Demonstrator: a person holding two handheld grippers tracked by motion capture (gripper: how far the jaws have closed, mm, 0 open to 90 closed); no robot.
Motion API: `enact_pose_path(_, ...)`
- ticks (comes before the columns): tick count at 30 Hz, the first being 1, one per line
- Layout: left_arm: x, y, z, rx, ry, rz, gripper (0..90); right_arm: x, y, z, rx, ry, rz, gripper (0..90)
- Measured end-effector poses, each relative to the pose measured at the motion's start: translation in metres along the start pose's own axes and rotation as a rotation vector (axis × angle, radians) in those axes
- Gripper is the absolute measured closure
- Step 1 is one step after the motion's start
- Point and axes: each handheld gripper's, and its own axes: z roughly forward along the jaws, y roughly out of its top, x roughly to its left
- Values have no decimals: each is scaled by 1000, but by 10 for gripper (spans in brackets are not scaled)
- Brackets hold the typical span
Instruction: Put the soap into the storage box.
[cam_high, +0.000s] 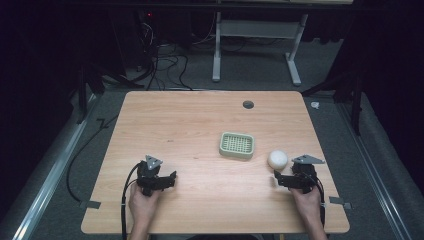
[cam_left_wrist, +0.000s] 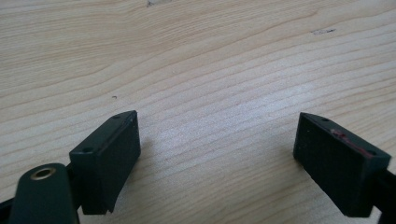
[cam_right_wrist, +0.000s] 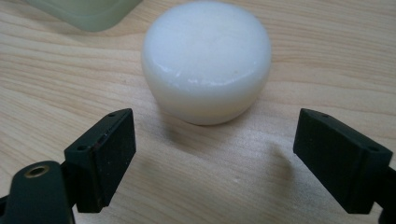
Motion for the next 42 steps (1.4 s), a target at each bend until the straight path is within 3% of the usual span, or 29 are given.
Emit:
enact_pose_path(23, 0, 0, 0, 0, -1, 0, 152, 7, 27, 0, -38, 9, -36, 131)
enact_pose_path(30, 0, 0, 0, 0, -1, -1, 152, 9, 37, 10, -34, 14, -48, 130)
enact_pose_path(42, 0, 0, 0, 0, -2, -2, 153, 5, 35, 28, 6, 7, -25, 135)
